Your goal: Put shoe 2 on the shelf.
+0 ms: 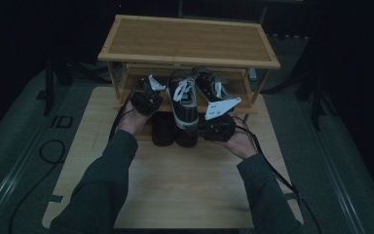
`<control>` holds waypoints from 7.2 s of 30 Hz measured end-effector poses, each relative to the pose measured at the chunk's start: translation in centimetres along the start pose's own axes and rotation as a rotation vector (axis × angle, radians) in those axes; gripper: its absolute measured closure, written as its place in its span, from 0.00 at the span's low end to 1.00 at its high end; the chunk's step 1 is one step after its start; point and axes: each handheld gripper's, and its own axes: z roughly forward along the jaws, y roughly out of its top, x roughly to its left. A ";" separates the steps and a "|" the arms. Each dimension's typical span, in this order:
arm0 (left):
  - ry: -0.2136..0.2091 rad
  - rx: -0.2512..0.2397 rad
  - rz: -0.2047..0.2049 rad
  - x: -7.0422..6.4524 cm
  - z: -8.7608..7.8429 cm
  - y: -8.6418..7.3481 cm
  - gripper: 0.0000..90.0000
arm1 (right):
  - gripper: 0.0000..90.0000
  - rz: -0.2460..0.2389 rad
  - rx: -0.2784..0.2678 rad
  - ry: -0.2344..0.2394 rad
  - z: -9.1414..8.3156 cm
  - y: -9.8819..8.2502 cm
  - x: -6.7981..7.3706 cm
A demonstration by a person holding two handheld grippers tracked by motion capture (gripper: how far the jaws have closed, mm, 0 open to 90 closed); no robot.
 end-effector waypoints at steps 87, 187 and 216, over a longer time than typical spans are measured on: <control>-0.061 -0.017 -0.063 0.6 -0.1 -0.2 1.00 | 1.00 0.007 -0.038 -0.248 4.9 1.4 -2.2; -0.113 -0.026 -0.096 1.4 -0.1 -0.4 1.00 | 1.00 0.038 0.100 -0.242 -4.3 -3.0 -2.8; -0.124 -0.014 -0.095 1.6 -0.1 -0.3 1.00 | 1.00 0.058 0.104 -0.272 -6.5 -5.1 -3.3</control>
